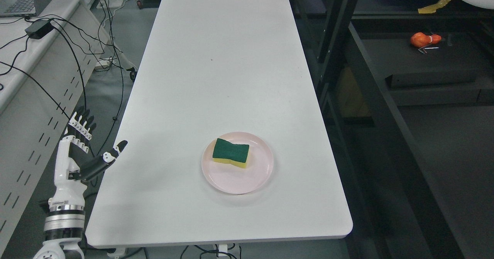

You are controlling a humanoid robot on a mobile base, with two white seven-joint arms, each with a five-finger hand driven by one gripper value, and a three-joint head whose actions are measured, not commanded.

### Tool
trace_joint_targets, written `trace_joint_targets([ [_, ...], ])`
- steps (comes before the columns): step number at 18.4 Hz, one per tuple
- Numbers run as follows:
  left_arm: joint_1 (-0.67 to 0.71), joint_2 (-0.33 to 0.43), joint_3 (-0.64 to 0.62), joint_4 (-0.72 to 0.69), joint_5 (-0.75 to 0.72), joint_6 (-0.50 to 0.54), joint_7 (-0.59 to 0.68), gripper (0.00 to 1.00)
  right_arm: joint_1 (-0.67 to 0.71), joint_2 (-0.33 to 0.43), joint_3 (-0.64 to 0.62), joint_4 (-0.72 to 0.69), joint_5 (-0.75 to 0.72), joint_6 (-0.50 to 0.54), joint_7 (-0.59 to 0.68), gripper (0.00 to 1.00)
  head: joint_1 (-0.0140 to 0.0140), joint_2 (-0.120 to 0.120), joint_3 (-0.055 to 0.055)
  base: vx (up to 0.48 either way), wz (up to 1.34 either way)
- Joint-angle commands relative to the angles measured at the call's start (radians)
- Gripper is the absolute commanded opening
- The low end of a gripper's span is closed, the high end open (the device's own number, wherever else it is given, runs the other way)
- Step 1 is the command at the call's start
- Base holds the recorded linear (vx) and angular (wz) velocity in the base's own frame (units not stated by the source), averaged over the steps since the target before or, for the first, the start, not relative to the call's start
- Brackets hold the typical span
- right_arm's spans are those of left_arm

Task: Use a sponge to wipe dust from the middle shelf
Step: 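Raise the left hand and reach toward the sponge on the pink plate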

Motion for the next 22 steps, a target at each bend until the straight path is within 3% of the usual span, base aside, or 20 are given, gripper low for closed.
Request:
trace_joint_targets([
  [1, 0.008, 0.007, 0.008, -0.001, 0.0, 0.0, 0.0, 0.99, 0.0, -0.017, 0.0, -0.017, 0.0, 0.001, 0.001, 1.0, 0.0, 0.0, 0.0, 0.0, 0.0],
  [7, 0.0, 0.021, 0.004, 0.011, 0.0, -0.018, -0.002, 0.99, 0.0, -0.017, 0.001, -0.017, 0.0, 0.001, 0.001, 1.0, 0.0, 0.0, 0.0, 0.0, 0.0],
  [11, -0.02, 0.151, -0.016, 0.057, -0.043, -0.095, -0.055, 0.99, 0.0, -0.017, 0.0, -0.017, 0.0, 0.001, 0.001, 1.0, 0.0, 0.0, 0.0, 0.0, 0.0],
  [13, -0.069, 0.189, -0.044, 0.095, -0.15, -0.139, -0.091, 0.99, 0.0, -0.017, -0.001, -0.017, 0.0, 0.001, 0.001, 1.0, 0.0, 0.0, 0.0, 0.0, 0.0],
  [18, -0.216, 0.199, -0.108, 0.142, -0.507, -0.32, -0.225, 0.99, 0.0, -0.017, 0.001, -0.017, 0.0, 0.001, 0.001, 1.0, 0.0, 0.0, 0.0, 0.0, 0.0],
  [22, -0.333, 0.203, -0.247, 0.152, -0.762, -0.425, -0.281, 0.99, 0.0, -0.017, -0.001, -0.017, 0.0, 0.001, 0.001, 1.0, 0.0, 0.0, 0.0, 0.0, 0.0],
])
